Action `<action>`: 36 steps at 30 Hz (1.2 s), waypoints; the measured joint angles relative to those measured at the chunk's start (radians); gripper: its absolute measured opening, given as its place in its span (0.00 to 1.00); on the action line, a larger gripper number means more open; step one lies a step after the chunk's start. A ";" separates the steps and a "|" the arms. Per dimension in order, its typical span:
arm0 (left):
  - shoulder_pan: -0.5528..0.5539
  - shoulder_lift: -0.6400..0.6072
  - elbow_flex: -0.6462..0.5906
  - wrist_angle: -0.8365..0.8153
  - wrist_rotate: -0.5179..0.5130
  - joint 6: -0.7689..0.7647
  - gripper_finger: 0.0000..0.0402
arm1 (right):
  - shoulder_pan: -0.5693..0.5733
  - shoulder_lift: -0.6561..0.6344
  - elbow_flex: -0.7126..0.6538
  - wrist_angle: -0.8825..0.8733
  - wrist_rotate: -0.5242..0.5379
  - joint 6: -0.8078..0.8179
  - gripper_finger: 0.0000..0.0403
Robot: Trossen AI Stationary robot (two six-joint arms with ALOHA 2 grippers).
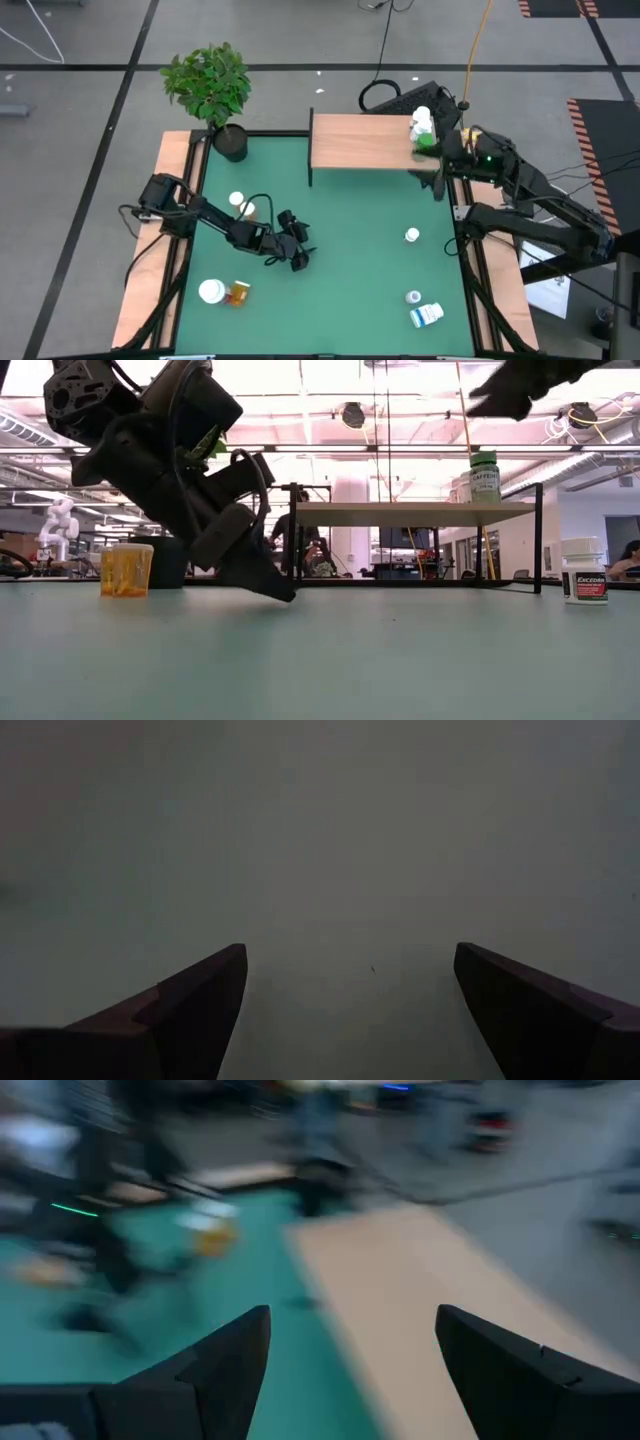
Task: Pick and place medicine bottles onto shelf by color
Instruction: Put the violet pill bottle on the shelf
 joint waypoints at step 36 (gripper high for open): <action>-0.119 -0.645 0.000 -1.150 -0.310 -0.787 0.90 | 0.787 0.780 -0.343 1.160 0.249 0.153 0.63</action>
